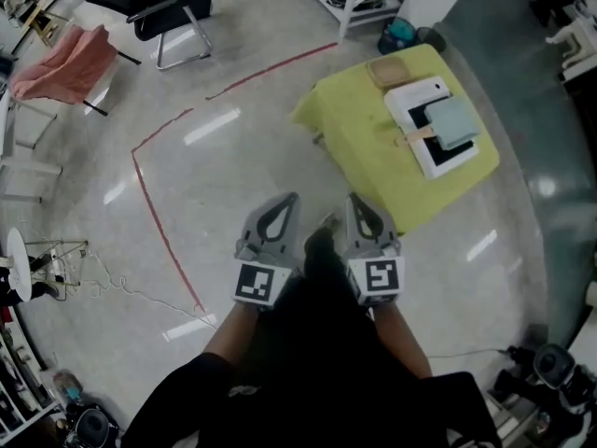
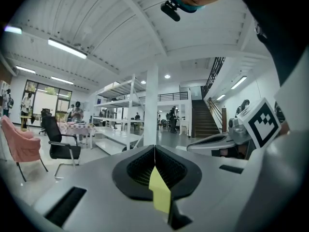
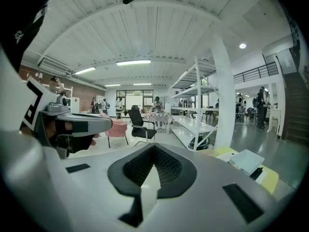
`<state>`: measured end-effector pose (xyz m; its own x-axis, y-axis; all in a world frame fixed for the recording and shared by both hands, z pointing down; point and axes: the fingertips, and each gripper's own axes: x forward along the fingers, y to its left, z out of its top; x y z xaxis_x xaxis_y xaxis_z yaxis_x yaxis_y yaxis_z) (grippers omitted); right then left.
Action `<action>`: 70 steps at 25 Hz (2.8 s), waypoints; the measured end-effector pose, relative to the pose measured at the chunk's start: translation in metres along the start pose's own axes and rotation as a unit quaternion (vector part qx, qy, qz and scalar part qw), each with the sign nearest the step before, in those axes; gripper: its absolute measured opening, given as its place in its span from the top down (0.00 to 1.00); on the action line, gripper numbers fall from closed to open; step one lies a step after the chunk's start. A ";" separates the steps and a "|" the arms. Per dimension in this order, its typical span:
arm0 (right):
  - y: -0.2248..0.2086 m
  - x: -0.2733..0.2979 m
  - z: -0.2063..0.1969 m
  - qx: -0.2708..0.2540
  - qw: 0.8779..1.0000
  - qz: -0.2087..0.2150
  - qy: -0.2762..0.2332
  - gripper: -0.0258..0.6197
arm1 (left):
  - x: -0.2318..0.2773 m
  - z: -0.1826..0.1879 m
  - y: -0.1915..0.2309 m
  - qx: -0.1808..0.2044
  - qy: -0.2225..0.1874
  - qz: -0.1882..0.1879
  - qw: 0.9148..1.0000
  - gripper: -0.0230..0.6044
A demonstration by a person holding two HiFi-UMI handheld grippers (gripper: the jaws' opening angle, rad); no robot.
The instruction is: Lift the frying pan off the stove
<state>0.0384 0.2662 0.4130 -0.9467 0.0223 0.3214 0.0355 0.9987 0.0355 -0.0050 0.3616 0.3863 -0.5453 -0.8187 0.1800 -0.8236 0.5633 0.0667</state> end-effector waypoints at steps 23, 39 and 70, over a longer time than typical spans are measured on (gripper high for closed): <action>-0.250 0.064 -0.051 0.163 0.979 -0.116 0.037 0.93 | 0.249 -0.027 -0.060 -0.021 0.151 -0.159 0.976 0.89; -0.280 0.048 -0.108 0.215 0.939 -0.246 0.107 0.93 | 0.320 -0.042 -0.091 0.010 0.191 -0.304 0.933 0.89; -0.320 0.082 -0.144 0.445 0.802 -0.398 0.026 0.93 | 0.421 -0.069 -0.109 0.109 0.258 -0.507 0.815 0.89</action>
<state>-0.0043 -0.0583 0.5639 -0.5399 -0.6175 0.5720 -0.8382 0.3328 -0.4320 -0.1341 -0.0367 0.5228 0.5254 -0.6637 0.5324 -0.8487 -0.4533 0.2724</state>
